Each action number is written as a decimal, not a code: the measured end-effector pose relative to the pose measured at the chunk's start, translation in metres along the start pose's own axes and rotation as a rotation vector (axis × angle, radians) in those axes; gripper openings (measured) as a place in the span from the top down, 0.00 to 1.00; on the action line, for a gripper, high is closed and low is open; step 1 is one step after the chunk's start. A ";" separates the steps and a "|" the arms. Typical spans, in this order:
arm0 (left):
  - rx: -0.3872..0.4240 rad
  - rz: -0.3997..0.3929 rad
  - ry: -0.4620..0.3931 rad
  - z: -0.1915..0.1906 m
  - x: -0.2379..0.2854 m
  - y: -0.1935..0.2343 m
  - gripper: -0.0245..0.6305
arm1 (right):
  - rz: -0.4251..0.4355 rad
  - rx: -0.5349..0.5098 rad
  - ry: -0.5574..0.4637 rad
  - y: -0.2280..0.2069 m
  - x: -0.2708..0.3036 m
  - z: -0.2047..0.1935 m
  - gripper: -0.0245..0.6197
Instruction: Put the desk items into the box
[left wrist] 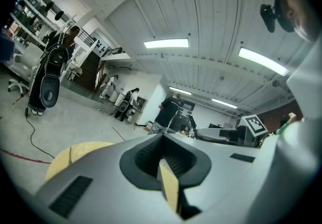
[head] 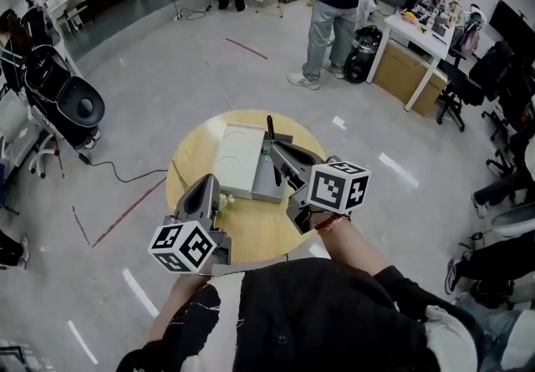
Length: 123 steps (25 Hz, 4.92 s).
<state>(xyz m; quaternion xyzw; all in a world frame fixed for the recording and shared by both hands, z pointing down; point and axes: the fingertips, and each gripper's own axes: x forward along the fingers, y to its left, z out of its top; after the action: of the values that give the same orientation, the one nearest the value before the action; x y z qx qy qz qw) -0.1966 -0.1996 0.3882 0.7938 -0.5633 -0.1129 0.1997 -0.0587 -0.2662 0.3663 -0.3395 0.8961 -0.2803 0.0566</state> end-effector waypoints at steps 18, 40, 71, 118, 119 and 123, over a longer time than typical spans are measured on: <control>-0.011 0.062 -0.025 -0.029 0.021 -0.068 0.95 | 0.101 -0.013 0.102 -0.027 -0.043 0.008 0.89; -0.029 0.143 -0.049 -0.068 0.022 -0.113 0.95 | 0.158 -0.003 0.188 -0.065 -0.084 -0.005 0.89; -0.007 0.088 0.020 -0.001 0.022 0.010 0.95 | -0.011 0.083 0.122 -0.059 0.025 -0.032 0.89; -0.078 -0.059 0.136 0.015 0.059 0.128 0.95 | -0.525 0.299 0.236 -0.174 0.071 -0.161 0.89; -0.084 -0.058 0.135 0.015 0.058 0.131 0.95 | -0.533 0.296 0.244 -0.174 0.073 -0.163 0.89; -0.097 -0.048 0.129 0.017 0.054 0.137 0.95 | -0.556 0.305 0.267 -0.175 0.076 -0.170 0.89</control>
<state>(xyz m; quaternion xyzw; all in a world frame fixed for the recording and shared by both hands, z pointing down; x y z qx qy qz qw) -0.3011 -0.2929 0.4367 0.8021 -0.5239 -0.0935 0.2709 -0.0651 -0.3431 0.6093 -0.5185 0.7166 -0.4578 -0.0897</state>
